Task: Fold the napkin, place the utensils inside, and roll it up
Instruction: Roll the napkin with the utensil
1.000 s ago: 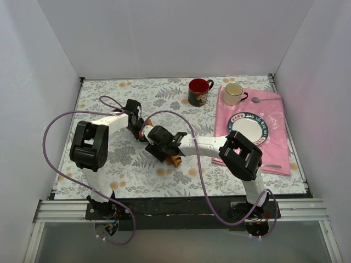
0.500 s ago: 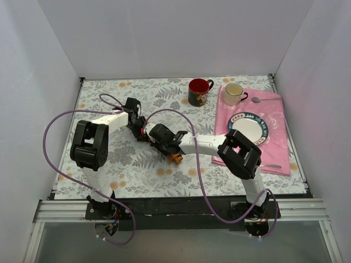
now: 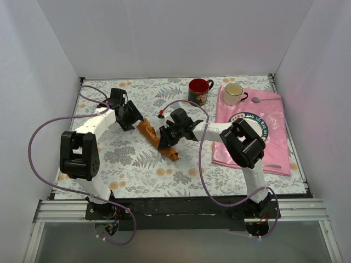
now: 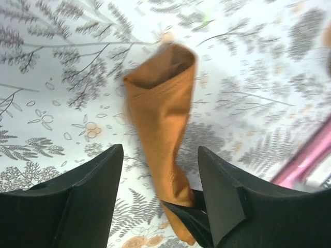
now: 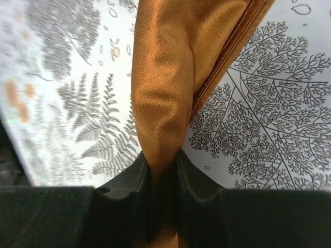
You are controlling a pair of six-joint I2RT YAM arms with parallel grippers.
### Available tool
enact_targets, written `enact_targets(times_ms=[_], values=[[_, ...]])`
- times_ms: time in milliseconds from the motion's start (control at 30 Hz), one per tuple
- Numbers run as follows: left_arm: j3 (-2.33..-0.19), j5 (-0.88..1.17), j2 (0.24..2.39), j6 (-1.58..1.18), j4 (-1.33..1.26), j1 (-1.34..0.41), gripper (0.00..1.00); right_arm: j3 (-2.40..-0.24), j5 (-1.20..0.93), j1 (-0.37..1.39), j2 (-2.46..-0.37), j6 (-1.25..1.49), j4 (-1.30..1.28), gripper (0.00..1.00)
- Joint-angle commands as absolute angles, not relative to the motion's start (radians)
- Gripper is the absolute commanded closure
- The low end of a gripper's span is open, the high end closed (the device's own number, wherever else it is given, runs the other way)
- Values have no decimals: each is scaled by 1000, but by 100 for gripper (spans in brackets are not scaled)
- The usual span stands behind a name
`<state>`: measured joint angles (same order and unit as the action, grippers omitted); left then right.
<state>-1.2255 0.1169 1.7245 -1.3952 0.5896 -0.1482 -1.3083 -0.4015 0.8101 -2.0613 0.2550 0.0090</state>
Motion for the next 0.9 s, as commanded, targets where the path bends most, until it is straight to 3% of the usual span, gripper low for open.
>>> enact_targets(times_ms=[0, 233, 567, 867], values=[[-1197, 155, 1603, -1405, 506, -147, 41, -1226, -748, 733, -2129, 538, 222, 91], [-1071, 431, 1612, -1428, 309, -150, 48, -1187, -827, 681, -2187, 739, 425, 86], [-1000, 509, 1689, -1493, 77, -155, 50, -1207, -710, 676, -2158, 598, 256, 73], [-1000, 474, 1761, -1500, 46, -156, 51, -1285, -608, 689, -2102, 411, 13, 44]])
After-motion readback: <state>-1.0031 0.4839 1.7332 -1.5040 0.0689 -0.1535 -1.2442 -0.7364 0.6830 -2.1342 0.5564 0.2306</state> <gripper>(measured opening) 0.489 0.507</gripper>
